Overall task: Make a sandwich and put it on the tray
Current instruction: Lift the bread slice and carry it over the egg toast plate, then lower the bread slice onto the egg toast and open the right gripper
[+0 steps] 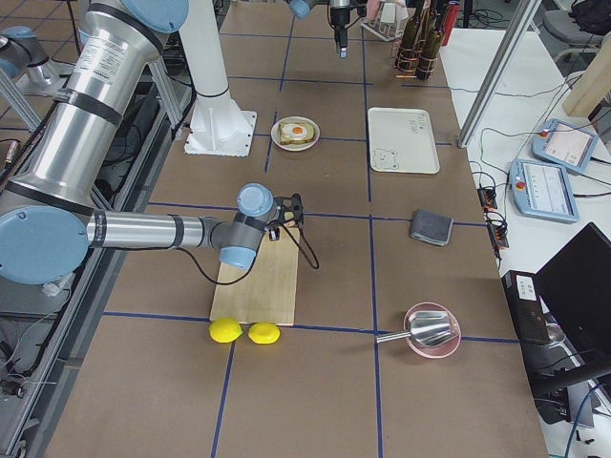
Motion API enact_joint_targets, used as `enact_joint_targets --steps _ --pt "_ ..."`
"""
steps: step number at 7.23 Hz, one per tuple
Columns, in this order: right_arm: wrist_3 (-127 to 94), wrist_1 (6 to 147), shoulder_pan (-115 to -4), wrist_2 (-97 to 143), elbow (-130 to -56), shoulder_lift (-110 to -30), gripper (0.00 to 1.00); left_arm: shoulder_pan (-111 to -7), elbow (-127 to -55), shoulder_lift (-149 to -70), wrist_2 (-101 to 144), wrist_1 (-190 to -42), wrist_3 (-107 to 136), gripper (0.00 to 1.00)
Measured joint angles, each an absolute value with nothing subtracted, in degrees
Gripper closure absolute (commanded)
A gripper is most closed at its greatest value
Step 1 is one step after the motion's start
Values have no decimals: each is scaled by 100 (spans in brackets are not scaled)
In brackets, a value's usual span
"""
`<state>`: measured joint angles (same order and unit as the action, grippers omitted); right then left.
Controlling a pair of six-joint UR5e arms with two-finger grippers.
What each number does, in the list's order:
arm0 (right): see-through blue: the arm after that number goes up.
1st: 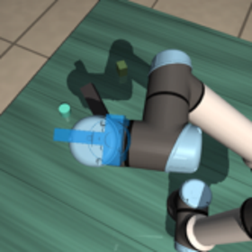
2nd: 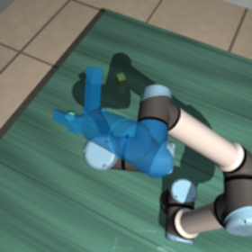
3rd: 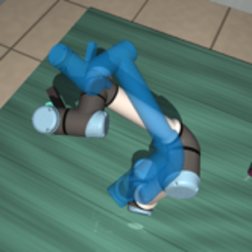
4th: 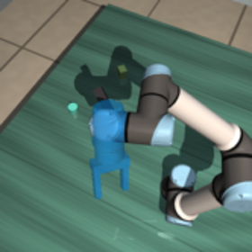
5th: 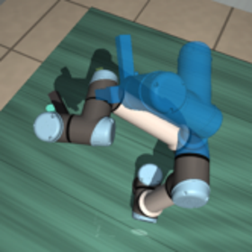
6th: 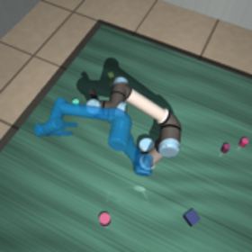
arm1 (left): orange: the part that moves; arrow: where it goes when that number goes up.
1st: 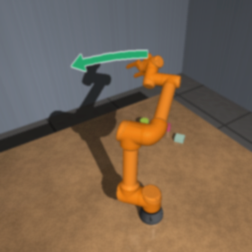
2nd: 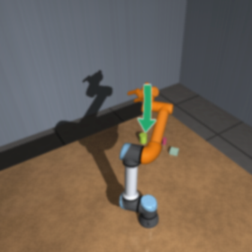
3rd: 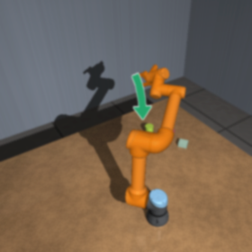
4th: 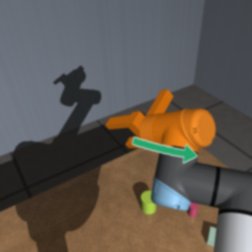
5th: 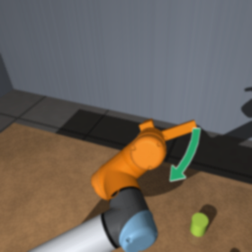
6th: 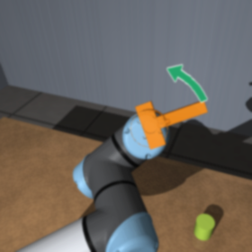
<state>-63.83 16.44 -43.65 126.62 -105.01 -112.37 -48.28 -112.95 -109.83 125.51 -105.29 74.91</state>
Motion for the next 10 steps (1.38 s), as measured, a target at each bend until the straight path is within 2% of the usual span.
enact_joint_targets --steps 2,4,6,8,10 --pt "-7159 1630 -4452 12843 -10488 -10355 100 -4826 -11278 -10979 12556 -10529 7496 0" --pt "-8363 1851 -4410 12849 -10359 -9133 100 -4825 -11273 -10969 12565 -10529 7503 0" --pt "-8902 2691 -4040 12675 -10244 -7994 100 -4830 -11263 -10956 12574 -10529 7505 0" --pt "-8978 3278 -3244 11881 -10211 -7413 100 -4833 -11259 -10952 12583 -10529 7500 0" --pt "-8988 3388 -2618 11260 -10114 -7235 100 -4837 -11247 -10945 12582 -10529 7497 0"
